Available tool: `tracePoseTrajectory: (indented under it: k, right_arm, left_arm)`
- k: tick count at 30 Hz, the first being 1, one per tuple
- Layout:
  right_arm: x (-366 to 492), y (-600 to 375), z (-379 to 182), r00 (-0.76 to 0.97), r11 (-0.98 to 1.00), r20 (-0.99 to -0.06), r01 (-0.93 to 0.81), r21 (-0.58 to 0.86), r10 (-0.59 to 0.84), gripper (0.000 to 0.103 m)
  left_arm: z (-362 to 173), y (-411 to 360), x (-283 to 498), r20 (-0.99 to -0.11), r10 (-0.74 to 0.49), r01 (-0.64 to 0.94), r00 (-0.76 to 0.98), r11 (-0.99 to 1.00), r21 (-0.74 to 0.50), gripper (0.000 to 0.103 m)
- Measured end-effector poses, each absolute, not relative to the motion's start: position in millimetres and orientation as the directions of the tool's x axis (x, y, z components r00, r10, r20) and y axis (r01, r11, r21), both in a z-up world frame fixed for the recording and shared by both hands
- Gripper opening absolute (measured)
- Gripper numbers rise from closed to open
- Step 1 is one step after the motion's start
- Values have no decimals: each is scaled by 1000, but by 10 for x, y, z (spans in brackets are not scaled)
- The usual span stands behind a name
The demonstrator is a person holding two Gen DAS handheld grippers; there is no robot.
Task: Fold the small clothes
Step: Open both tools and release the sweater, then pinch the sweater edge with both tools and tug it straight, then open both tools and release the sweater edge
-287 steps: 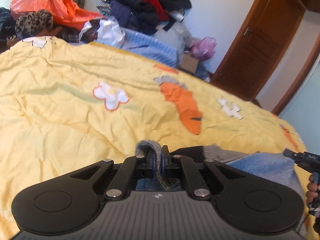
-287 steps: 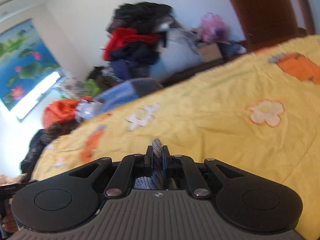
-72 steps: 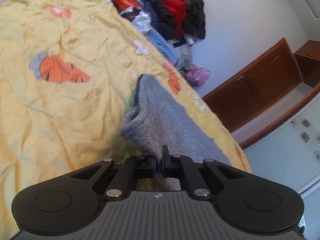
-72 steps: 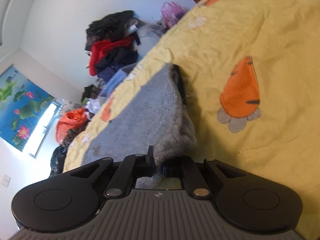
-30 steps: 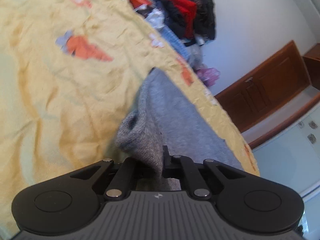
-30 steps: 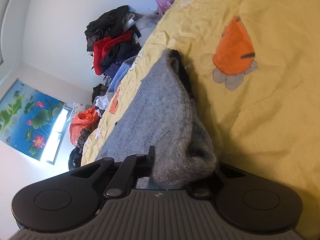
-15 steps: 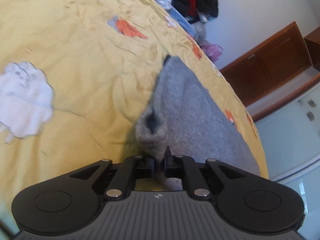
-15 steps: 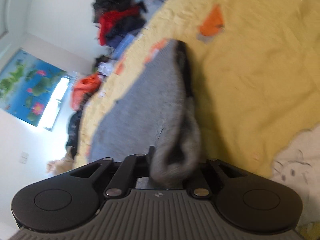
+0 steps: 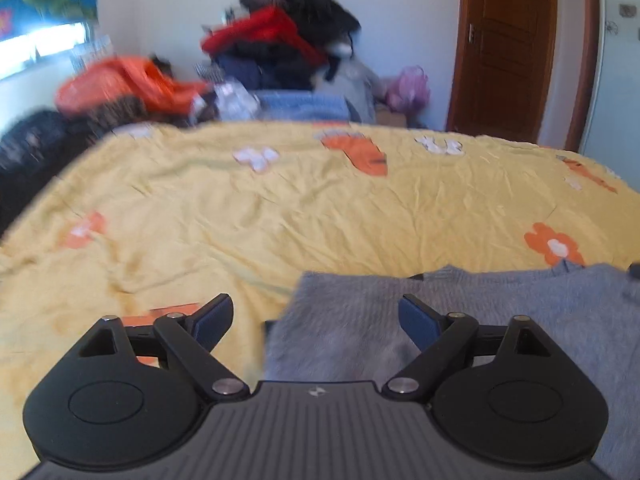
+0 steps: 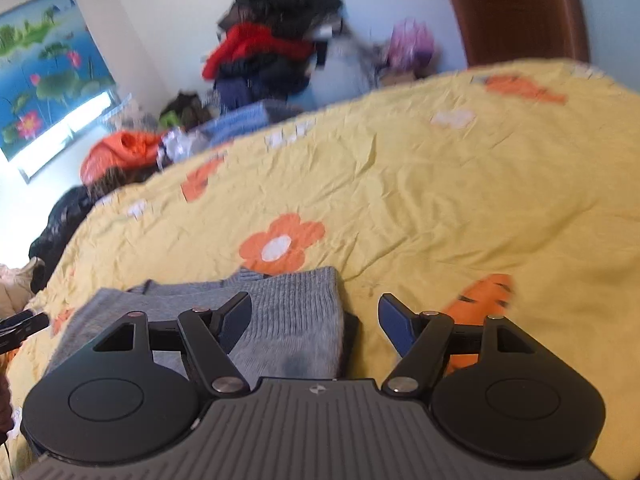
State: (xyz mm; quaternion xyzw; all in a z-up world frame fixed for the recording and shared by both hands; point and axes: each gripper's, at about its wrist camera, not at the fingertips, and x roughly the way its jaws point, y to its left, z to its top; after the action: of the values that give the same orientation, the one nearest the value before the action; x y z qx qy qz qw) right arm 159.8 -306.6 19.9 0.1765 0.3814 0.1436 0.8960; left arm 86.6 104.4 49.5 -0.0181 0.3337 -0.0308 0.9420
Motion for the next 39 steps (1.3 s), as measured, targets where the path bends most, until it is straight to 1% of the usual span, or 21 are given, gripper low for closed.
tracePoseTrajectory:
  k: [2,3,4,5,6,7,9,13,16,18,21,23,24,26,27,28,30,33,35,36,39]
  right_arm:
    - [1767,-2986,92,630,892,-659,-130,433,412,74]
    - [1794,-2934,63,633,889,-649,-150,433,423,74]
    - [1822,-2912,53,631,884,-641,-170,437,438,70]
    - [1855,-2898,45,619,876,-639,-183,447,456,48]
    - [1887,-2891,30,604,863,-638,-190,467,478,32]
    - [1906,-2899,15,594,848,-628,-197,492,503,18]
    - [1883,-2891,47,607,842,-606,-224,491,514,17]
    - [1845,-3059,216,709,842,-520,-197,503,477,15]
    - [1936,-3087,98,705,845,-544,-152,512,456,14]
    - [1956,-3022,3,691,854,-568,-141,500,447,15]
    - [1938,-2973,-40,677,846,-580,-121,518,452,24]
    - [1855,-3011,64,715,857,-563,-99,505,415,58]
    - [1774,-3026,168,756,873,-541,-82,480,369,63]
    - [1619,-2979,370,808,890,-480,-114,442,342,63]
    - [1560,-2908,437,811,884,-457,-148,443,364,63]
    - [1530,-2792,482,796,877,-453,-192,440,402,63]
    - [1513,-2470,482,750,889,-501,-259,377,431,63]
    - [1534,-2130,289,710,915,-577,-301,268,403,62]
    - [1569,-2102,108,701,939,-624,-267,217,344,62]
    - [1527,-2149,51,728,936,-589,-279,213,351,61]
    - [1518,-2219,28,733,927,-570,-262,268,372,62]
  left_arm:
    - [420,1062,1116,-664,-127,69,737,991,-112,87]
    - [362,1041,1222,-681,-132,71,721,991,-117,77]
    - [301,1030,1328,-707,-127,67,695,991,-113,54]
    - [220,1025,1426,-743,-127,62,657,992,-115,41]
    - [197,1020,1455,-738,-126,65,663,992,-111,28]
    - [199,1003,1466,-736,-144,97,661,990,-107,10]
    - [241,965,1459,-729,-137,106,671,990,-88,9]
    - [360,951,1406,-661,-34,53,750,999,9,8]
    - [195,997,1499,-713,-28,36,701,999,-4,8]
    - [173,962,1429,-685,-10,47,728,998,36,10]
    - [260,967,1324,-662,23,22,749,998,60,13]
    - [403,944,1180,-622,65,-20,780,997,80,15]
    - [482,911,1081,-590,71,-31,804,996,78,24]
    - [587,799,909,-535,17,9,845,999,47,52]
    - [597,716,858,-519,-16,39,854,999,33,76]
    - [575,615,837,-515,-40,67,856,997,34,83]
    - [462,408,875,-551,-62,115,832,991,62,83]
    - [187,344,1010,-652,-40,114,757,991,72,83]
    - [82,497,990,-643,-77,118,762,993,21,84]
    - [75,561,990,-645,-91,119,759,993,0,84]
    - [66,545,1021,-647,-74,110,759,994,16,89]
